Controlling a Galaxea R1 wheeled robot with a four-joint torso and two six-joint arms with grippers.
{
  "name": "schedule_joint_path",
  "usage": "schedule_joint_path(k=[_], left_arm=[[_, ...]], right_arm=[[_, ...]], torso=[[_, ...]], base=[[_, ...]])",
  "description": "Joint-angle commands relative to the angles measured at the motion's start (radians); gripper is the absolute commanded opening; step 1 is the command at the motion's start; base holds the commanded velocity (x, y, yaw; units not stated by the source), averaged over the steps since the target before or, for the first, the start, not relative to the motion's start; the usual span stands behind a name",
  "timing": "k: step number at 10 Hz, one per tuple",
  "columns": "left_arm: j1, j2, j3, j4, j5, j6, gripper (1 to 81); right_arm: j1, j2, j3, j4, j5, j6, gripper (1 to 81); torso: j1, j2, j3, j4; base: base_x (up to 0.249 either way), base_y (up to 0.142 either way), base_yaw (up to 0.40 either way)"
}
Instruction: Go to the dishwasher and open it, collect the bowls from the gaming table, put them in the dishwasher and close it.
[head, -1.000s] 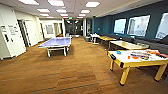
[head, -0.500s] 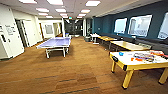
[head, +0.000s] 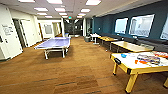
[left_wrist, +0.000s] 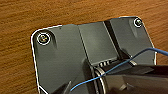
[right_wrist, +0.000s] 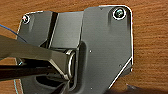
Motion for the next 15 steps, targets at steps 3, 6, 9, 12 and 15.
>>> schedule_joint_path(k=[3,6,9,12,15], left_arm=[[-0.054,0.001,0.001,0.007,0.051,0.004,81.1],[-0.054,0.001,-0.004,0.005,0.051,0.004,81.1],[-0.054,0.001,-0.004,0.007,0.051,0.004,81.1],[-0.056,0.001,-0.004,0.007,0.051,0.004,81.1],[-0.054,0.001,-0.004,0.004,0.051,0.004,81.1]], right_arm=[[0.046,-0.001,0.000,-0.001,-0.047,-0.003,81.1],[0.047,0.001,0.000,-0.001,-0.047,-0.003,81.1],[0.047,0.001,-0.002,-0.001,-0.047,-0.003,81.1],[0.046,0.002,0.000,-0.001,-0.047,-0.003,81.1],[0.046,0.002,0.000,-0.001,-0.047,-0.003,81.1]], torso=[[0.000,0.000,0.000,0.000],[0.000,0.000,0.000,0.000],[0.000,0.000,0.000,0.000],[0.000,0.000,0.000,0.000],[0.002,0.002,0.000,0.000]], base=[[0.255,0.000,0.000],[0.255,0.000,0.000],[0.255,0.000,0.000],[0.235,0.000,0.000],[0.090,0.000,0.000]])
